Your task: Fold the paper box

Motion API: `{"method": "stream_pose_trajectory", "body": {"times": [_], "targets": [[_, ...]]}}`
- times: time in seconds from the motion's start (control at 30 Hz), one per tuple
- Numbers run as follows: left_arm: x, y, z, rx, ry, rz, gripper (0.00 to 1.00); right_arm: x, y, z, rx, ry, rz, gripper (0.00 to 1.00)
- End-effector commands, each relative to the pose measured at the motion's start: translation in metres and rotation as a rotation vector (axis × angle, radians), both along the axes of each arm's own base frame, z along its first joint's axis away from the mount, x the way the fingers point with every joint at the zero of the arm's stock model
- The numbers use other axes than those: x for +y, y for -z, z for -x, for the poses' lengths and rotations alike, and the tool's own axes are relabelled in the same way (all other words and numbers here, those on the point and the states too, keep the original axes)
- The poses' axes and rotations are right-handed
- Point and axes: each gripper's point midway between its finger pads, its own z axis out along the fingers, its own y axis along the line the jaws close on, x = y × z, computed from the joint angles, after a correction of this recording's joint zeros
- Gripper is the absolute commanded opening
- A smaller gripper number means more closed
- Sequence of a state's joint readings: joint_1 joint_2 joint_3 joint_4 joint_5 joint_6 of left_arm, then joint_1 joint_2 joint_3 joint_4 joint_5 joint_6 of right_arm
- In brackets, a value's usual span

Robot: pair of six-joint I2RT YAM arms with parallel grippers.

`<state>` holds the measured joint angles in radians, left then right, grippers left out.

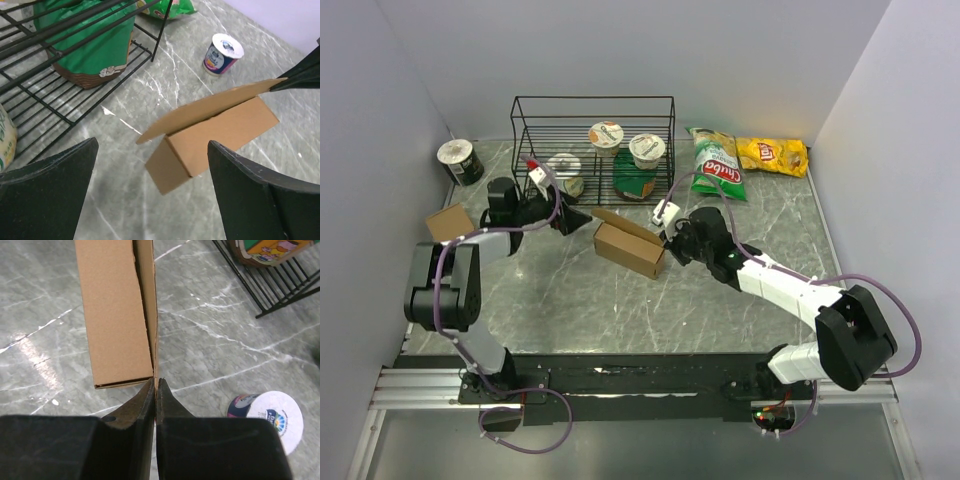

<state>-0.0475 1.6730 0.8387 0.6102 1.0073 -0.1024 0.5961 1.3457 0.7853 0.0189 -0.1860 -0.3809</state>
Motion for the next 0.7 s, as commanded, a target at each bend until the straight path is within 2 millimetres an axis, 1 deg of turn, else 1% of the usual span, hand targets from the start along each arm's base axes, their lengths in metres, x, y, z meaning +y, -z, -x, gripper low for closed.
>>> {"method": "stream_pose_trajectory", "body": {"times": [0.0,0.07,0.1,0.13,0.23,0.3,0.37,0.43,0.5,0.53,0.6,0.63,0.67], "targets": [[-0.006,-0.007,0.000,-0.052,0.141,-0.025,0.96,0.011,-0.020,-0.002,-0.017,-0.059,-0.048,0.08],[-0.008,0.005,0.002,-0.001,0.171,-0.033,0.95,0.012,-0.020,-0.002,-0.011,-0.064,-0.054,0.08],[-0.008,0.003,0.001,0.004,0.188,-0.032,0.94,0.011,-0.020,-0.002,-0.009,-0.062,-0.053,0.08],[-0.009,0.008,0.005,0.029,0.202,-0.037,0.93,0.011,-0.020,-0.003,-0.011,-0.061,-0.053,0.08],[-0.013,0.009,0.008,0.032,0.214,-0.048,0.91,0.010,-0.020,-0.004,-0.010,-0.058,-0.053,0.08],[-0.014,0.008,0.008,0.043,0.217,-0.049,0.86,0.011,-0.019,-0.004,-0.006,-0.059,-0.052,0.08],[-0.019,0.014,0.013,0.075,0.229,-0.064,0.79,0.010,-0.019,-0.005,-0.007,-0.051,-0.050,0.08],[-0.021,0.015,0.011,0.072,0.219,-0.083,0.74,0.010,-0.019,-0.006,-0.009,-0.047,-0.049,0.08],[-0.025,0.016,0.011,0.073,0.208,-0.092,0.66,0.009,-0.019,-0.006,-0.009,-0.045,-0.049,0.08],[-0.024,0.016,0.010,0.073,0.200,-0.094,0.60,0.009,-0.020,-0.006,-0.009,-0.044,-0.051,0.08],[-0.025,0.016,0.009,0.074,0.188,-0.099,0.54,0.008,-0.019,-0.006,-0.009,-0.040,-0.048,0.08],[-0.026,0.016,0.008,0.073,0.184,-0.101,0.48,0.008,-0.020,-0.006,-0.012,-0.039,-0.049,0.08],[-0.026,0.017,0.007,0.077,0.180,-0.103,0.45,0.007,-0.020,-0.007,-0.013,-0.033,-0.047,0.08]]}}
